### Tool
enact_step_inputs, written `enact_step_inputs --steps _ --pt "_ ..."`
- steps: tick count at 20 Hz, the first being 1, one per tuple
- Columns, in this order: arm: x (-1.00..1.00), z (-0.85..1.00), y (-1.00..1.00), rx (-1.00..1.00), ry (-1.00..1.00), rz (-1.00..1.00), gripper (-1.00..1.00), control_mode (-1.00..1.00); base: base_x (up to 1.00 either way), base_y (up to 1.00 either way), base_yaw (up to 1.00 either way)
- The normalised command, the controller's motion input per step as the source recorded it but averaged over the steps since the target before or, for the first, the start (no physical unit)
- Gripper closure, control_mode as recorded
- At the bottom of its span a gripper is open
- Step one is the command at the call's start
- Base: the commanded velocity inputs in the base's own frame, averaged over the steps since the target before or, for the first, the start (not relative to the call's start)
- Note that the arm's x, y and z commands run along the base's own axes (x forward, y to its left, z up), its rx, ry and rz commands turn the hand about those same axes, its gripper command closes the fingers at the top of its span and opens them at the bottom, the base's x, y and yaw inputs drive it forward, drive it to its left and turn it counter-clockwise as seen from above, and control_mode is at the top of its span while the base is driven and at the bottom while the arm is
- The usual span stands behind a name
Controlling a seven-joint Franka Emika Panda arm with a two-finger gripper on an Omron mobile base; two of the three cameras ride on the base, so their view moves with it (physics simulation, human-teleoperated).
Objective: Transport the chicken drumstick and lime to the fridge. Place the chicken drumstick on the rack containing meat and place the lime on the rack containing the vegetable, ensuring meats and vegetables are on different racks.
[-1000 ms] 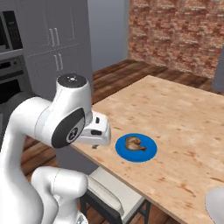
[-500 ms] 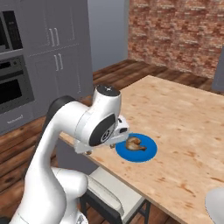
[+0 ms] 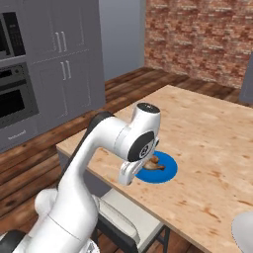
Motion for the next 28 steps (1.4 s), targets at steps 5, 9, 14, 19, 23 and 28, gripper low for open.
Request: enact_step_inputs --steps 5,9,14,19,23,28 --pt "0.49 -0.3 -0.29 0.0 0.0 0.61 -1.0 -1.0 0.0 0.0 0.0" --pt "0.52 -0.17 -0.15 0.0 -0.01 0.28 -1.0 -1.0 0.0 0.0 0.0" --pt "0.45 -0.22 -0.12 0.01 0.0 0.01 -1.0 -1.0 0.0 0.0 0.0" --pt "0.6 -0.33 0.0 0.0 0.0 -0.13 -1.0 -1.0 0.0 0.0 0.0" --pt "0.51 -0.29 0.0 0.01 0.0 -0.1 -1.0 -1.0 0.0 0.0 0.0" --pt "0.51 -0.31 -0.25 0.05 0.0 -0.08 -1.0 -1.0 0.0 0.0 0.0"
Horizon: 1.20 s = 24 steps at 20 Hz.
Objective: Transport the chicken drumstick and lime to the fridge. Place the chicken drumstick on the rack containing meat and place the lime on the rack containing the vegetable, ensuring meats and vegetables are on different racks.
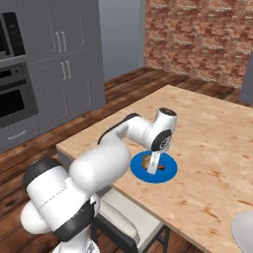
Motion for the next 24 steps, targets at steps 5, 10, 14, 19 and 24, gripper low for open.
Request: enact_step_inputs --steps 5,10,14,19,24 --pt "0.41 -0.27 -0.39 0.14 0.0 0.0 -1.0 -1.0 0.0 0.0 0.0" --pt "0.45 -0.16 -0.12 0.08 0.0 0.0 -1.0 -1.0 0.0 0.0 0.0" --pt "0.26 -0.06 0.0 0.01 0.0 0.0 -1.0 -1.0 0.0 0.0 0.0" --pt "0.09 -0.16 0.0 0.0 0.0 0.0 -1.0 -1.0 0.0 0.0 0.0" --pt "0.18 -0.4 0.0 0.0 0.0 0.0 -1.0 -1.0 0.0 0.0 0.0"
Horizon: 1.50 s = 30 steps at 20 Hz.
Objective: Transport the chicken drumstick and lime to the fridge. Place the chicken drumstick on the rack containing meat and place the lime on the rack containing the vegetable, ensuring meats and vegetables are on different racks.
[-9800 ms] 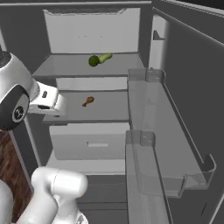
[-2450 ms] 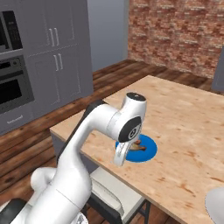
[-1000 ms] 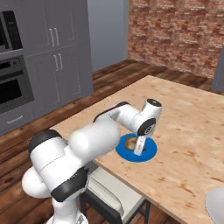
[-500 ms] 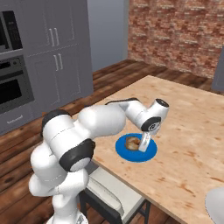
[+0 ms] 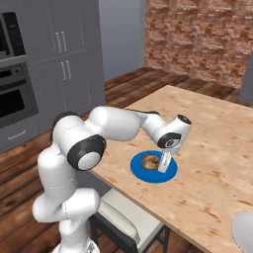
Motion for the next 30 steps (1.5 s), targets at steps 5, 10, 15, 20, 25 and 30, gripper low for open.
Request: enact_step_inputs --steps 5,10,15,20,25,30 --pt "0.09 -0.19 0.0 0.0 0.0 0.0 -1.0 -1.0 0.0 0.0 0.0" --pt "0.1 -0.07 0.0 0.01 0.0 0.0 -1.0 -1.0 0.0 0.0 0.0" --pt "0.13 -0.08 0.0 0.02 0.0 0.0 -1.0 -1.0 0.0 0.0 0.0" --pt "-0.17 0.0 0.01 0.0 0.0 -0.03 -1.0 -1.0 0.0 0.0 0.0" --pt "-0.2 0.0 0.25 0.0 -0.03 -0.14 -1.0 -1.0 0.0 0.0 0.0" --pt "-0.03 -0.07 0.3 0.0 -0.06 -0.14 -1.0 -1.0 0.0 0.0 0.0"
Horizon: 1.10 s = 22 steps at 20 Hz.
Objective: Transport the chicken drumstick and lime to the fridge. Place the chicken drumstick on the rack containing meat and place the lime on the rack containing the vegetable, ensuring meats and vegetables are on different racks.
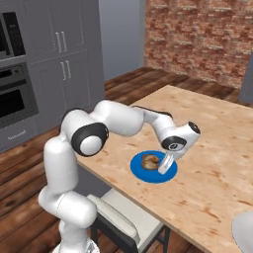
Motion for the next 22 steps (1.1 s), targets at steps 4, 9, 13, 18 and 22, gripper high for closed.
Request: enact_step_inputs --steps 4,9,13,18,22 --pt "0.01 -0.2 0.18 0.0 -0.07 -0.07 -1.0 -1.0 0.0 0.0 0.0" --pt "0.01 -0.24 -0.07 0.0 -0.07 0.01 -1.0 -1.0 0.0 0.0 0.0" --pt "0.01 -0.26 0.0 0.0 -0.04 0.0 -1.0 -1.0 0.0 0.0 0.0" --pt "0.07 -0.27 0.0 0.0 -0.01 0.0 1.0 -1.0 0.0 0.0 0.0" --pt "0.0 -0.16 0.0 0.0 0.0 0.0 1.0 -1.0 0.0 0.0 0.0"
